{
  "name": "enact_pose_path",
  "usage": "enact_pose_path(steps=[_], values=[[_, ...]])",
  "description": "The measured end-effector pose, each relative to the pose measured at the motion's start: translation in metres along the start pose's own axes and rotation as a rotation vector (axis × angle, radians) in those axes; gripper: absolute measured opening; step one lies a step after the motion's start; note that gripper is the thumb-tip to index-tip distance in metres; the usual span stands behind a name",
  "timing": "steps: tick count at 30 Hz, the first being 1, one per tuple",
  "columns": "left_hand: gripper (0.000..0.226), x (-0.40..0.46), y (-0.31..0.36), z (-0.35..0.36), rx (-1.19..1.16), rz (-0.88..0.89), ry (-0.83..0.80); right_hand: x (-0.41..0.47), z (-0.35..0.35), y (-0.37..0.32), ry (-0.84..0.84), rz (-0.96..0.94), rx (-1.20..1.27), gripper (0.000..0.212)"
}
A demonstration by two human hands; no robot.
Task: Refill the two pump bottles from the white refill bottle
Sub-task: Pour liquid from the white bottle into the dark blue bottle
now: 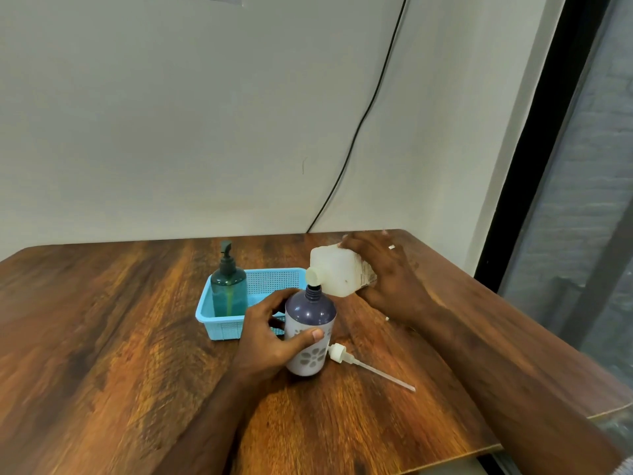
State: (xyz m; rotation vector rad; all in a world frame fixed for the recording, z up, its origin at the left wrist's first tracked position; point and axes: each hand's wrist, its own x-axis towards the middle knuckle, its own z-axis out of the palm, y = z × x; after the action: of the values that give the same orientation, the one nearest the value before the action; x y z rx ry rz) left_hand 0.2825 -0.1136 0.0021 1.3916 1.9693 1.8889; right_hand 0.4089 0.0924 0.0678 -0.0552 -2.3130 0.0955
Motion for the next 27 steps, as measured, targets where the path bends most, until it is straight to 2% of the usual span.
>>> enact_pose_path(steps=[3,6,9,12,19,27], values=[[0.065,0.0,-0.001,0.0,-0.005,-0.002,-0.001,-0.009,0.003,-0.015,0.018,0.235,0.256,0.07],[0.065,0.001,-0.002,-0.001,-0.003,0.016,-0.011,-0.02,0.011,-0.024,-0.01,0.372,0.347,0.072],[0.065,0.001,-0.002,-0.002,0.006,0.017,-0.014,-0.031,0.027,-0.026,0.024,0.582,0.533,0.063],[0.067,0.0,-0.004,-0.002,0.017,0.006,-0.012,-0.038,0.038,-0.028,0.043,0.732,0.591,0.074],[0.066,0.001,-0.004,-0.001,0.018,0.016,-0.011,-0.053,0.047,-0.018,0.083,0.859,0.507,0.093],[0.064,0.001,-0.006,-0.001,0.011,0.018,-0.007,-0.057,0.047,-0.012,0.105,0.913,0.467,0.092]])
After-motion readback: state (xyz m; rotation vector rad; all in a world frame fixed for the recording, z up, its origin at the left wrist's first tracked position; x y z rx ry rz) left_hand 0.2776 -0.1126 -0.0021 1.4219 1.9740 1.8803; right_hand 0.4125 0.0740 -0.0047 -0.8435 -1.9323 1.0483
